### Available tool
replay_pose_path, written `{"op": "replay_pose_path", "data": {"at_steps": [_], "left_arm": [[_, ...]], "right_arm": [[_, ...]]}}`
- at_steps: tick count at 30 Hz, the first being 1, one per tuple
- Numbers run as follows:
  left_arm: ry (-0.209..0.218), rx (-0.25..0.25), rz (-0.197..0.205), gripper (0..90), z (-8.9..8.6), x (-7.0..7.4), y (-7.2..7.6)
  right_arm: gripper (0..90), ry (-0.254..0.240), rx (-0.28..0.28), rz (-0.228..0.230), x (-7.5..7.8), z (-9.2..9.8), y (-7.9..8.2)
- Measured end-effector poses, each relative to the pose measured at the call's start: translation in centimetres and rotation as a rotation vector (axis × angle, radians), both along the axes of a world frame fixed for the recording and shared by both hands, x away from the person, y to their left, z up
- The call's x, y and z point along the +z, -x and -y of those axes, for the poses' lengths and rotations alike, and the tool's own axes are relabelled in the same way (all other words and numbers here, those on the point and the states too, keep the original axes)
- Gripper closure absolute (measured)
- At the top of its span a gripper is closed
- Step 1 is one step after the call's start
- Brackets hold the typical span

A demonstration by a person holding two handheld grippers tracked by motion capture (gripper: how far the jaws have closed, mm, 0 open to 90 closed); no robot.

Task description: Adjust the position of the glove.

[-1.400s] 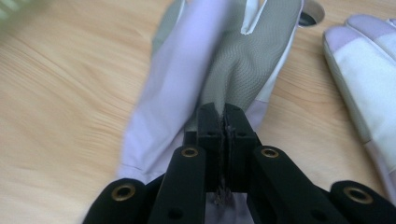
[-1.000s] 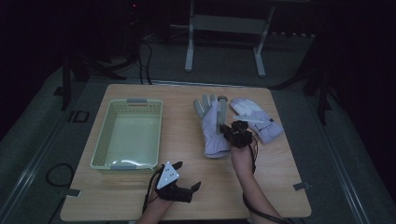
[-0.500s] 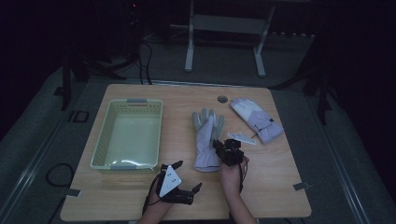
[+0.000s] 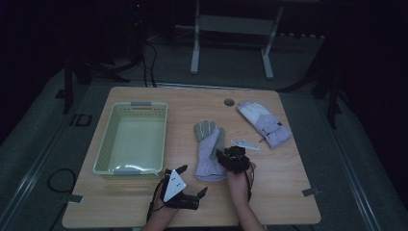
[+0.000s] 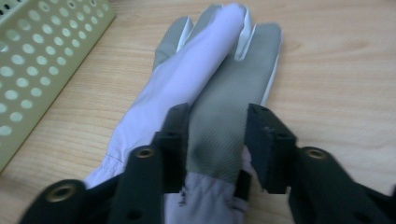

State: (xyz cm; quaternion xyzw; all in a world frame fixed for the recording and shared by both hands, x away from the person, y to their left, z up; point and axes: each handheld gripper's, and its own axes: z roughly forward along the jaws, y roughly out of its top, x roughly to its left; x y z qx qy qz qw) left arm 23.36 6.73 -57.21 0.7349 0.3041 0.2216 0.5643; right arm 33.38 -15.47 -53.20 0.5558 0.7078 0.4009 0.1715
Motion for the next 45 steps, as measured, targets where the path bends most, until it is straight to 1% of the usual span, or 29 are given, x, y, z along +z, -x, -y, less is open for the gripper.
{"op": "replay_pose_path", "data": {"at_steps": [1, 2, 4, 5, 6, 7, 8, 9, 10, 11, 12, 14, 16, 18, 22, 24, 30, 31, 32, 33, 34, 35, 37, 39, 41, 42, 43, 44, 45], "left_arm": [[0.002, 0.002, -0.005, 0.8, 0.0, 0.0, 0.0], [0.001, 0.004, -0.005, 0.9, 0.0, 0.0, 0.0], [-0.002, 0.006, -0.002, 0.9, 0.0, 0.0, 0.0], [-0.004, 0.005, 0.0, 0.9, 0.0, 0.0, 0.0], [-0.004, 0.006, -0.001, 0.9, 0.0, 0.0, 0.0], [-0.001, 0.006, -0.004, 0.9, 0.0, 0.0, 0.0], [0.0, 0.006, -0.006, 0.9, 0.0, 0.0, 0.0], [0.002, 0.008, -0.008, 0.9, 0.0, 0.0, 0.0], [0.004, 0.008, -0.009, 0.9, 0.0, 0.0, 0.0], [0.006, 0.008, -0.011, 0.9, 0.0, 0.0, -0.1], [0.007, 0.008, -0.012, 0.9, 0.0, 0.0, -0.1], [0.008, 0.007, -0.013, 0.9, -0.1, 0.0, -0.1], [0.012, 0.005, -0.023, 0.9, -0.1, 0.0, -0.1], [0.017, 0.002, -0.031, 0.9, -0.1, 0.0, -0.2], [0.013, 0.003, -0.028, 0.9, -0.1, 0.0, -0.1], [0.014, 0.003, -0.028, 0.9, -0.1, 0.0, -0.1], [0.016, 0.003, -0.033, 0.9, -0.2, 0.0, -0.2], [0.016, 0.003, -0.033, 0.9, -0.2, 0.0, -0.2], [0.017, 0.004, -0.033, 0.9, -0.1, 0.0, -0.2], [0.016, 0.005, -0.032, 0.9, -0.1, 0.0, -0.2], [0.016, 0.005, -0.032, 0.9, -0.1, 0.0, -0.2], [0.017, 0.005, -0.033, 0.9, -0.1, 0.0, -0.2], [0.019, 0.005, -0.034, 0.9, -0.2, 0.0, -0.2], [0.02, 0.005, -0.035, 0.9, -0.2, 0.0, -0.2], [0.02, 0.005, -0.035, 0.9, -0.2, 0.0, -0.2], [0.021, 0.004, -0.035, 0.9, -0.2, 0.0, -0.2], [0.021, 0.004, -0.035, 0.9, -0.2, 0.0, -0.2], [0.024, 0.003, -0.036, 0.9, -0.2, 0.0, -0.2], [0.024, 0.003, -0.036, 0.9, -0.2, 0.0, -0.2]], "right_arm": [[56.6, 0.008, 0.013, 0.006, 0.3, 0.2, 0.0], [53.8, 0.027, 0.028, 0.012, 0.7, 0.6, -0.1], [51.8, 0.046, 0.056, 0.017, 1.4, 1.3, -0.3], [50.5, 0.054, 0.063, 0.025, 1.8, 1.7, -0.4], [48.5, 0.074, 0.072, 0.044, 2.3, 2.2, -0.4], [46.1, 0.08, 0.077, 0.051, 2.5, 2.6, -0.5], [44.9, 0.065, 0.085, 0.055, 2.9, 3.4, -0.7], [43.4, 0.063, 0.088, 0.049, 3.1, 3.8, -0.8], [42.5, 0.076, 0.092, 0.047, 3.2, 4.2, -1.0], [42.9, 0.08, 0.095, 0.046, 3.3, 4.8, -1.1], [43.7, 0.065, 0.103, 0.049, 3.4, 5.6, -1.3], [45.3, 0.073, 0.11, 0.045, 3.5, 6.5, -1.6], [47.6, 0.055, 0.12, 0.064, 3.6, 7.7, -1.8], [47.6, 0.076, 0.131, 0.074, 3.7, 8.6, -2.0], [47.7, 0.11, 0.145, 0.093, 3.9, 10.2, -2.6], [49.3, 0.121, 0.138, 0.095, 4.0, 10.9, -3.0], [47.8, 0.118, 0.113, 0.089, 4.8, 13.2, -4.9], [47.8, 0.118, 0.113, 0.089, 4.8, 13.2, -4.9], [47.8, 0.123, 0.103, 0.088, 5.0, 13.5, -5.2], [45.2, 0.119, 0.107, 0.091, 5.4, 14.3, -6.0], [44.8, 0.12, 0.086, 0.091, 6.0, 15.1, -6.8], [44.8, 0.12, 0.086, 0.091, 6.0, 15.1, -6.8], [43.7, 0.112, 0.074, 0.096, 6.5, 15.8, -7.6], [43.2, 0.122, 0.058, 0.079, 6.8, 16.2, -8.5], [42.6, 0.143, 0.069, 0.068, 6.8, 16.4, -9.3], [42.6, 0.154, 0.059, 0.061, 6.7, 16.4, -9.7], [42.6, 0.154, 0.059, 0.061, 6.7, 16.4, -9.7], [42.4, 0.155, 0.061, 0.049, 6.6, 16.4, -10.1], [42.1, 0.167, 0.048, 0.039, 6.3, 16.5, -11.0]]}}
